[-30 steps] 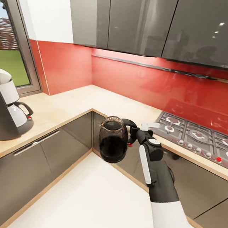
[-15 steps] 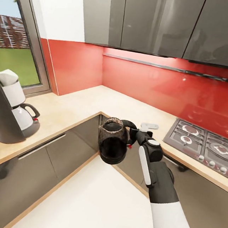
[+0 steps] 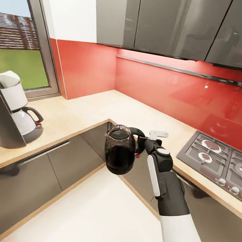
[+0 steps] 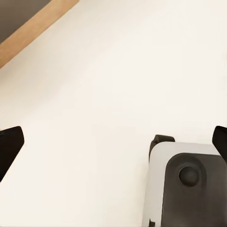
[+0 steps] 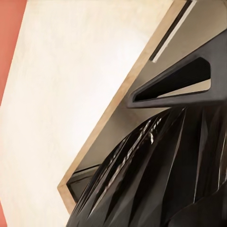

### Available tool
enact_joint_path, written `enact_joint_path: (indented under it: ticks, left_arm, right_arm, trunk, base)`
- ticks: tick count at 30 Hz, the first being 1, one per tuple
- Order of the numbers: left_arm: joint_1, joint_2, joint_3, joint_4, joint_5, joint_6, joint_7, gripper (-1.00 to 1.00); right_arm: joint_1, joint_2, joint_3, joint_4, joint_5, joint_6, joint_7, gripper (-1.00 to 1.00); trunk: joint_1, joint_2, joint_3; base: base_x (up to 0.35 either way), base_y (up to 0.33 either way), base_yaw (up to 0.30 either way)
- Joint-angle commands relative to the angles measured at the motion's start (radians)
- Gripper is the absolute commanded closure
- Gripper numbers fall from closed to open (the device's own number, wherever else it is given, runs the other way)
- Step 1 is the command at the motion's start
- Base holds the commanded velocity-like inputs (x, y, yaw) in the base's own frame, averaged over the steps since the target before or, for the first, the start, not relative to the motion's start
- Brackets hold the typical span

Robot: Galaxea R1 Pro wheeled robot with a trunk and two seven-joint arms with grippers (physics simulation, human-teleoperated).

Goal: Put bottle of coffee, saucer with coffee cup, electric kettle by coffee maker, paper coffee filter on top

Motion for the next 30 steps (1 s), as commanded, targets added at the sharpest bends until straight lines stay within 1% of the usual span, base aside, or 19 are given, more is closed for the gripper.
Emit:
enact_joint_path:
  ticks: [1,5,12,15,16,18,20,22,25,27,30]
  left_arm:
    - [-0.001,0.001,-0.005,0.001,0.011,-0.004,-0.005,-1.00]
    - [0.000,0.001,-0.003,0.001,0.015,-0.004,-0.002,-1.00]
    - [0.001,0.005,-0.002,0.004,0.017,-0.004,0.001,-1.00]
    - [0.001,0.009,0.007,0.031,0.037,-0.005,0.001,-1.00]
    - [0.001,0.010,0.022,0.056,0.053,-0.007,0.001,-1.00]
    - [0.000,0.014,0.046,0.087,0.072,-0.012,0.001,-1.00]
    - [0.001,0.017,0.062,0.103,0.080,-0.021,0.001,-1.00]
    - [0.003,0.027,0.076,0.116,0.089,-0.043,0.001,-1.00]
    - [0.016,0.045,0.085,0.136,0.108,-0.069,0.001,-1.00]
    - [0.020,0.049,0.087,0.148,0.124,-0.076,0.001,-1.00]
    - [0.023,0.050,0.087,0.160,0.134,-0.079,0.001,-1.00]
  right_arm:
    - [-0.001,0.000,0.001,-0.001,-0.004,0.004,-0.005,1.00]
    - [-0.001,0.000,0.001,0.006,-0.004,0.004,-0.005,1.00]
    - [-0.001,0.000,0.001,0.011,-0.004,0.004,-0.005,1.00]
    - [-0.001,0.000,0.001,0.012,-0.004,0.004,-0.005,1.00]
    - [-0.001,-0.001,0.001,0.012,-0.004,0.004,-0.005,1.00]
    - [-0.001,-0.001,0.000,0.012,-0.004,0.004,-0.005,1.00]
    - [-0.001,-0.001,0.001,0.012,-0.004,0.004,-0.005,1.00]
    - [-0.001,-0.001,0.000,0.012,-0.004,0.004,-0.005,1.00]
    - [-0.001,-0.001,0.001,0.012,-0.004,0.004,-0.005,1.00]
    - [-0.001,-0.001,0.001,0.012,-0.004,0.004,-0.005,1.00]
    - [-0.001,-0.001,0.001,0.013,-0.004,0.004,-0.005,1.00]
  trunk:
    - [0.000,-0.002,-0.003]
    - [0.000,-0.002,-0.007]
    - [0.000,-0.002,-0.015]
    - [0.000,-0.002,-0.018]
    - [0.000,-0.002,-0.019]
    - [0.000,-0.002,-0.021]
    - [0.000,-0.002,-0.023]
    - [0.000,-0.002,-0.025]
    - [0.000,-0.002,-0.028]
    - [0.000,-0.002,-0.030]
    - [0.000,-0.002,-0.033]
  base:
    - [0.004,-0.277,0.183]
    - [0.002,-0.191,0.183]
    - [0.000,-0.025,0.183]
    - [0.000,-0.002,0.183]
    - [0.000,0.000,0.183]
    - [0.000,0.000,0.183]
    - [0.000,0.000,0.183]
    - [0.000,0.000,0.183]
    - [0.000,0.000,0.183]
    - [0.000,0.000,0.183]
    - [0.007,0.000,0.183]
